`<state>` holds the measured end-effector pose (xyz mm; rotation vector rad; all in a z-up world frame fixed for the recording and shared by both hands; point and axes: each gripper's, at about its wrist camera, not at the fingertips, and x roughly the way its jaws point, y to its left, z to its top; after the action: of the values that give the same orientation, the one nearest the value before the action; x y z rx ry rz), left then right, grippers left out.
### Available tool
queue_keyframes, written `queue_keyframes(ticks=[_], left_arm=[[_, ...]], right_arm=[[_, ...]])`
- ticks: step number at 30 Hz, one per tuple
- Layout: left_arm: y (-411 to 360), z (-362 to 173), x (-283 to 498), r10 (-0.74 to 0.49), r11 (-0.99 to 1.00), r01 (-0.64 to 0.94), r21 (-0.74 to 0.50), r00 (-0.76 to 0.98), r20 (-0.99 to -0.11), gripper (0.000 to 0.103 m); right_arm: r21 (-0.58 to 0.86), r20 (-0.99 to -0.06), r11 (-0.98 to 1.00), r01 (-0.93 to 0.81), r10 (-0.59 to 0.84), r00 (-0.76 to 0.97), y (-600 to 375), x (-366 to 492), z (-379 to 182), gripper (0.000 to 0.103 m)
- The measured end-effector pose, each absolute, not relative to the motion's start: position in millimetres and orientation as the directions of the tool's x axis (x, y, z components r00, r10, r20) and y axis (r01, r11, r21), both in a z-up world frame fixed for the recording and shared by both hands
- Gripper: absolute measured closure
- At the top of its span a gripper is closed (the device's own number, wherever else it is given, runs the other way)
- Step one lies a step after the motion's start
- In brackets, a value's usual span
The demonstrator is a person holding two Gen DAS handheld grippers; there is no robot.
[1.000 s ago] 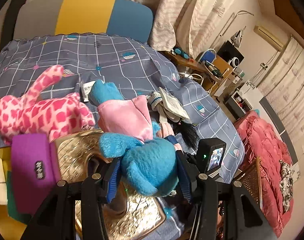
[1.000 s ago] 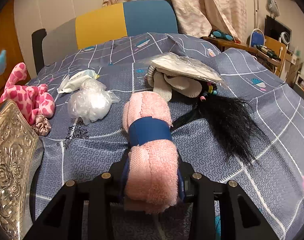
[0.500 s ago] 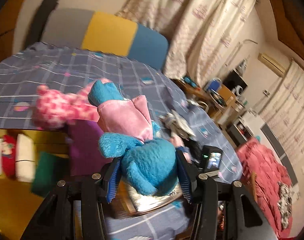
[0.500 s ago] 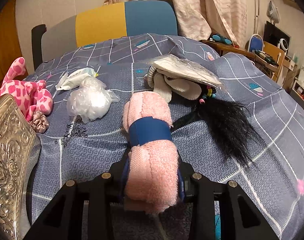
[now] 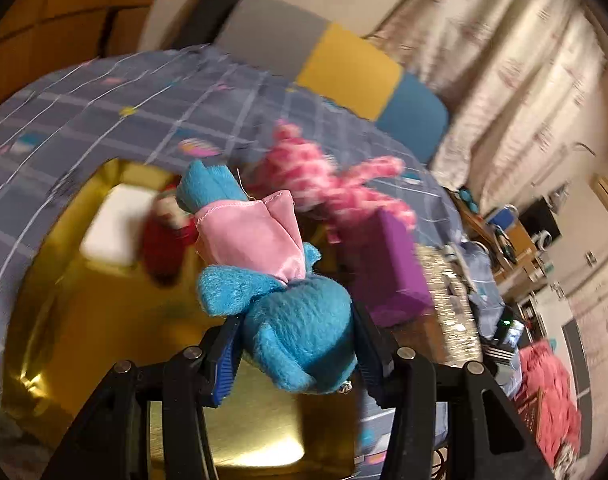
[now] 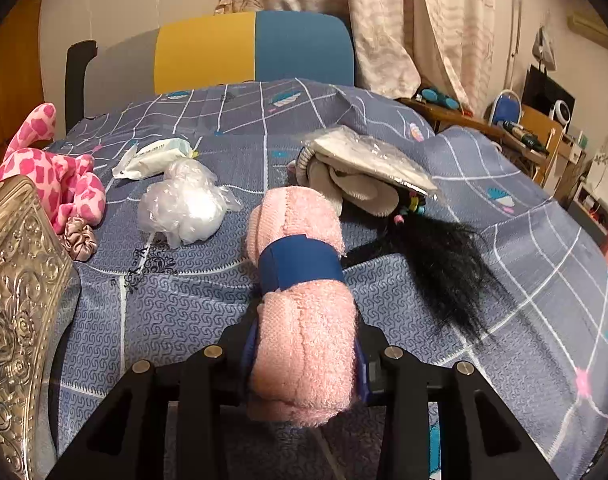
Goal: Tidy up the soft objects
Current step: 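Carry the blue plush toy into the gold tray and open the left tool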
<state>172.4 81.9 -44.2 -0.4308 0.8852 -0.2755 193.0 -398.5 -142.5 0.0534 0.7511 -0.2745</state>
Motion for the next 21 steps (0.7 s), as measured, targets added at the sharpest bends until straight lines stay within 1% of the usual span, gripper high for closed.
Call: queue_keyframes(ticks=[3, 8, 11, 12, 16, 21], left_arm=[[106, -60, 169, -0.366, 0.89, -0.005, -0.455, 0.587, -0.722, 0.052], [137, -82, 165, -0.338, 0.883, -0.093, -0.46, 0.553, -0.762, 0.051], [150, -94, 162, -0.324, 0.881, -0.133, -0.454, 0.529, -0.784, 0.048], [152, -95, 161, -0.311, 0.885, -0.143, -0.444, 0.529, -0.79, 0.047], [159, -97, 155, -0.186, 0.925, -0.185, -0.332, 0.541, -0.82, 0.044], [165, -97, 143, -0.155, 0.929, -0.197, -0.313, 0.563, -0.812, 0.044]], right_arm=[[-0.073, -0.671, 0.961, 0.266, -0.244, 0.7, -395, 192, -140, 0.064], [-0.082, -0.664, 0.956, 0.281, -0.263, 0.7, -396, 189, -136, 0.064], [-0.067, -0.662, 0.951, 0.301, -0.268, 0.7, -399, 183, -131, 0.064], [-0.06, -0.66, 0.948, 0.312, -0.272, 0.7, -401, 180, -128, 0.064], [-0.019, -0.662, 0.941, 0.339, -0.266, 0.7, -404, 163, -122, 0.064], [0.04, -0.666, 0.931, 0.363, -0.246, 0.704, -403, 134, -115, 0.064]])
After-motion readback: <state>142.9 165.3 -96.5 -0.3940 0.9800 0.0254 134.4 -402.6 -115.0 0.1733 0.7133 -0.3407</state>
